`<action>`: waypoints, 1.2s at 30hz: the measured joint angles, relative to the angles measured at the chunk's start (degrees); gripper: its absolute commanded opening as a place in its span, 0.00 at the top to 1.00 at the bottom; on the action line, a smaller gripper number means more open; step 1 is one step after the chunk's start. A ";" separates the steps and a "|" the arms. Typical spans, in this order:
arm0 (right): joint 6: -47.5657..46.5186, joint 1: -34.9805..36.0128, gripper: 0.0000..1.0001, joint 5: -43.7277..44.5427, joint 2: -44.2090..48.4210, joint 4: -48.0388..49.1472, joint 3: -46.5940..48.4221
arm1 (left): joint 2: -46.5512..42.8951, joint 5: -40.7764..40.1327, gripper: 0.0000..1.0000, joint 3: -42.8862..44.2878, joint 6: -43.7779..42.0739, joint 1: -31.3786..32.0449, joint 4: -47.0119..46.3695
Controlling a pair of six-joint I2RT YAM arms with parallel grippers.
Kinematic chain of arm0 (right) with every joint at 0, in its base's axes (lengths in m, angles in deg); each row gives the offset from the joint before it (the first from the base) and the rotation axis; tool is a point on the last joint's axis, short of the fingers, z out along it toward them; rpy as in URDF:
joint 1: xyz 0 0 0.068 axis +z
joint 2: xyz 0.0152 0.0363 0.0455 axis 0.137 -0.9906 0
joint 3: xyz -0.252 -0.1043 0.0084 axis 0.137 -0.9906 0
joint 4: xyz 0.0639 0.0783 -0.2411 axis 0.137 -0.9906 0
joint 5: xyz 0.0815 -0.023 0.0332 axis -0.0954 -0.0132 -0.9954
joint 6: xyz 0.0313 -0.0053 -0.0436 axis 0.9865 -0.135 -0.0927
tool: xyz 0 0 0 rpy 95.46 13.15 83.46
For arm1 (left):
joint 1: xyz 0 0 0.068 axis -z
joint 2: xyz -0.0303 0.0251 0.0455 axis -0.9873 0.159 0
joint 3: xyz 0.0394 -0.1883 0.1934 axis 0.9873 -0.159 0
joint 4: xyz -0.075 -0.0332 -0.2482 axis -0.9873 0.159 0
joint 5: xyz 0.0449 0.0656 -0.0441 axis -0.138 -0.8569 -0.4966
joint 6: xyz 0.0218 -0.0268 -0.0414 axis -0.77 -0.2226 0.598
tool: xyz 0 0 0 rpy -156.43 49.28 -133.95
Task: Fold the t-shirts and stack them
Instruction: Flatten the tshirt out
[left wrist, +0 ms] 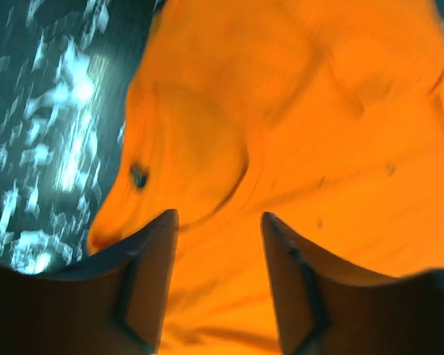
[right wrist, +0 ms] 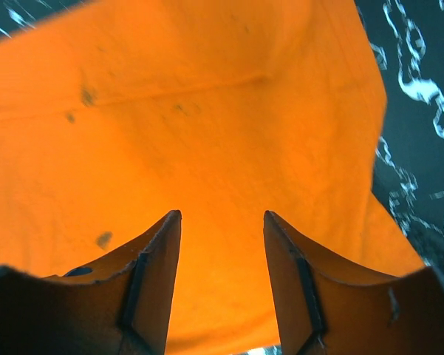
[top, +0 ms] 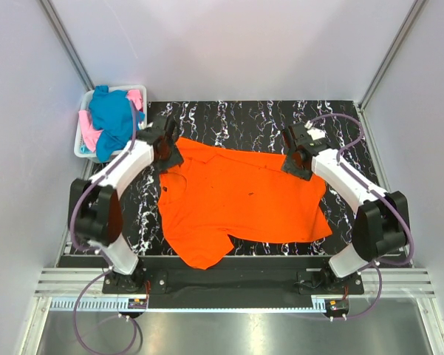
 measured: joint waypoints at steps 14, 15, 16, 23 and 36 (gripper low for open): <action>-3.56 -0.94 0.41 -0.09 -11.58 7.17 7.89 | 24.57 5.95 0.55 24.61 -3.28 -9.44 -5.55; -3.80 -1.38 0.41 -0.26 -12.50 7.91 8.15 | 25.22 5.97 0.55 24.61 -3.23 -10.29 -5.42; -3.91 -1.81 0.41 -0.70 -13.20 8.55 8.22 | 25.75 5.97 0.55 24.61 -3.15 -11.04 -5.40; -3.96 -9.33 0.41 -4.79 -16.94 12.83 8.20 | 26.47 5.92 0.53 24.61 -3.34 -12.96 -5.57; -4.04 -10.27 0.42 -7.54 -18.32 15.52 7.65 | 30.21 7.80 0.62 24.61 -3.30 -12.28 -7.19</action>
